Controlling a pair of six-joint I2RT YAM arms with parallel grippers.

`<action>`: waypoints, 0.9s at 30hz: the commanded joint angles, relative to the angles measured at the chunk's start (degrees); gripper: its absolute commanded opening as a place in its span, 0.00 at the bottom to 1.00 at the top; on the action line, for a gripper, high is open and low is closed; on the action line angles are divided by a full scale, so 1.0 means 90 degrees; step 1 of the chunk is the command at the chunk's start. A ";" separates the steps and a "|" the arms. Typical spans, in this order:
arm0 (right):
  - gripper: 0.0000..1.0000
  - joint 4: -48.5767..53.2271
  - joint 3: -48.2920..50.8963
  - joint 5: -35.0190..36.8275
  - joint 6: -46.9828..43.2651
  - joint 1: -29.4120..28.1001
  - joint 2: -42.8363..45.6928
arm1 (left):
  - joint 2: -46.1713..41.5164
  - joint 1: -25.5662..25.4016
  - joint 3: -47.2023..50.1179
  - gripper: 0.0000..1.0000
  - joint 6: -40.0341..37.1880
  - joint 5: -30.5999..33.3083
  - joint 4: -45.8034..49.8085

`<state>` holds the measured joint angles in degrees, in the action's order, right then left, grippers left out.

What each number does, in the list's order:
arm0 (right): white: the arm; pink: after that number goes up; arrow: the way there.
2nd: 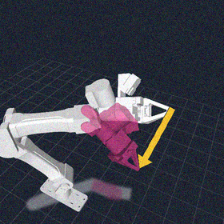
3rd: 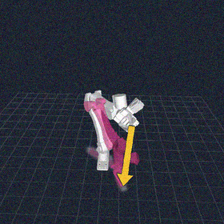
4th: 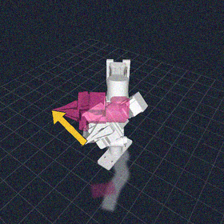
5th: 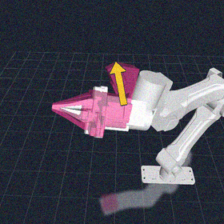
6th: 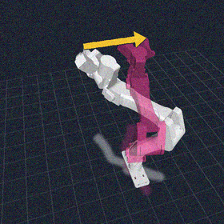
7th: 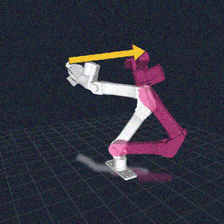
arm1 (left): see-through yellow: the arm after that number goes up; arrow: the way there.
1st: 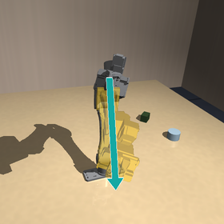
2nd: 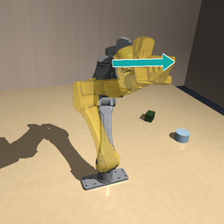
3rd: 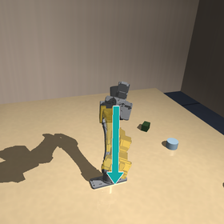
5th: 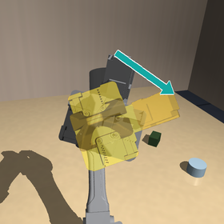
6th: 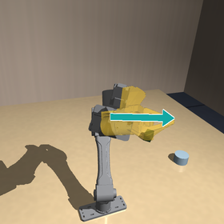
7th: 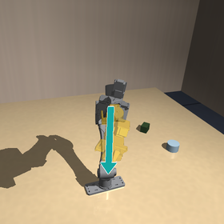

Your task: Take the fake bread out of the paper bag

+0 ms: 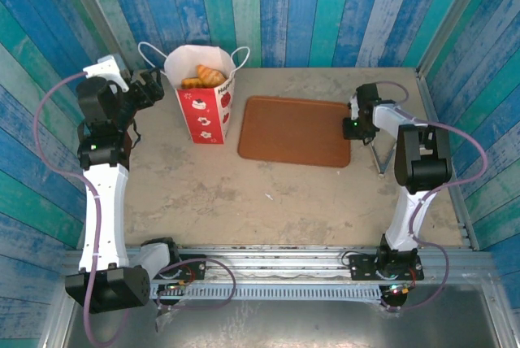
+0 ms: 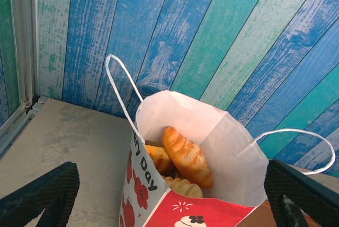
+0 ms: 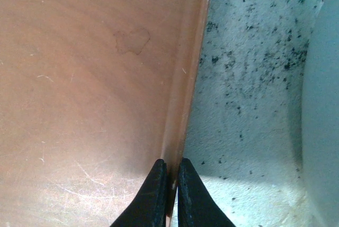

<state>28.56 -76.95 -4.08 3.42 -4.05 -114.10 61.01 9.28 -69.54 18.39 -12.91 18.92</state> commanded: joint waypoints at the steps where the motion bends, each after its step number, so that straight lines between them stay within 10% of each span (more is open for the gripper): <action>1: 0.08 0.0304 -0.0258 -0.0023 -0.0572 0.0186 -0.0267 | -0.0203 0.0032 0.0019 0.94 -0.0092 -0.0009 0.0066; 27: 0.05 -0.0141 -0.0220 -0.0685 0.0716 0.0198 -0.0333 | -0.0256 0.0027 0.0264 0.94 0.0409 -0.0331 -0.0198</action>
<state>26.81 -79.53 -9.58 9.50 -2.07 -116.51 60.55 9.28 -68.05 21.47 -15.00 18.46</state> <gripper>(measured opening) 0.059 0.938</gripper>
